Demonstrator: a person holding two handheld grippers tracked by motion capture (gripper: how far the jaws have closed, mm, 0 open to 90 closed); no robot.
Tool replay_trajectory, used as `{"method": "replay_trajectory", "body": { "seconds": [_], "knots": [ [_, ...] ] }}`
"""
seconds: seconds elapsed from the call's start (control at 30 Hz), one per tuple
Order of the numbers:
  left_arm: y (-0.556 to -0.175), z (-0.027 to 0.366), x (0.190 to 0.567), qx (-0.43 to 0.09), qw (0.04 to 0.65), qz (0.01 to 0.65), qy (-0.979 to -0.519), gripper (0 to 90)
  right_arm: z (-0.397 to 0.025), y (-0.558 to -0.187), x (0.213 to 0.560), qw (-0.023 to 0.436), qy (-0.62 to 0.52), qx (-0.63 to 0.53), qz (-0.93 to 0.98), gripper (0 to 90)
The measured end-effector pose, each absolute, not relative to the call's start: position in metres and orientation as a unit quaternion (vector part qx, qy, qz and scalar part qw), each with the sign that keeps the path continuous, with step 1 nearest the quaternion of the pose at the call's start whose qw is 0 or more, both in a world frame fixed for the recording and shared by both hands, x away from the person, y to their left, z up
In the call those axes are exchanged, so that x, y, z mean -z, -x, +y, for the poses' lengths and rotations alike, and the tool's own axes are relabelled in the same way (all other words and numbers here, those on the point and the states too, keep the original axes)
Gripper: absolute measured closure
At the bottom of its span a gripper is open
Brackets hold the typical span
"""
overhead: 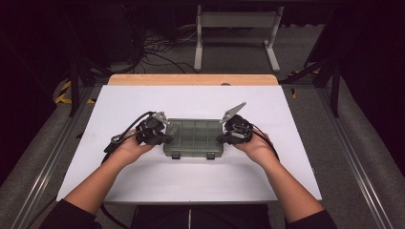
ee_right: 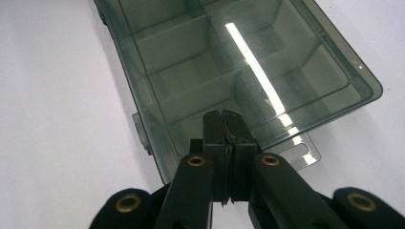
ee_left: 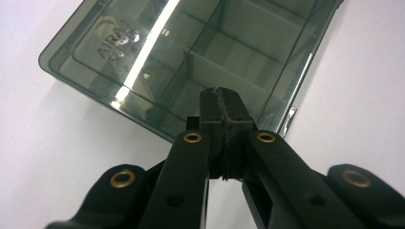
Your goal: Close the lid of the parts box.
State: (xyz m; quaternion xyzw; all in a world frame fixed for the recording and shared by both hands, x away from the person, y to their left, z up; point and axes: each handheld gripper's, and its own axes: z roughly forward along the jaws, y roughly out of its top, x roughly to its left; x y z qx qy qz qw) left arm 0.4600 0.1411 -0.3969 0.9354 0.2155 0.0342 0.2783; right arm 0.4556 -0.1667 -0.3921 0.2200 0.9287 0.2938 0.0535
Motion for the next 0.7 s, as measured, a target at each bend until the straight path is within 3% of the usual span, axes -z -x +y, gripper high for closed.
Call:
{"method": "replay_trajectory", "body": {
  "seconds": [0.3,0.7],
  "knots": [
    [-0.453,0.153,0.395,-0.028,0.325,0.227,-0.918,89.4,-0.170,-0.447,0.385,0.052,-0.211,-0.306,0.927,88.9],
    [-0.426,0.176,0.386,-0.047,0.380,0.231,-0.894,75.6,-0.171,-0.422,0.387,0.040,-0.186,-0.309,0.932,88.8]
  ]
}}
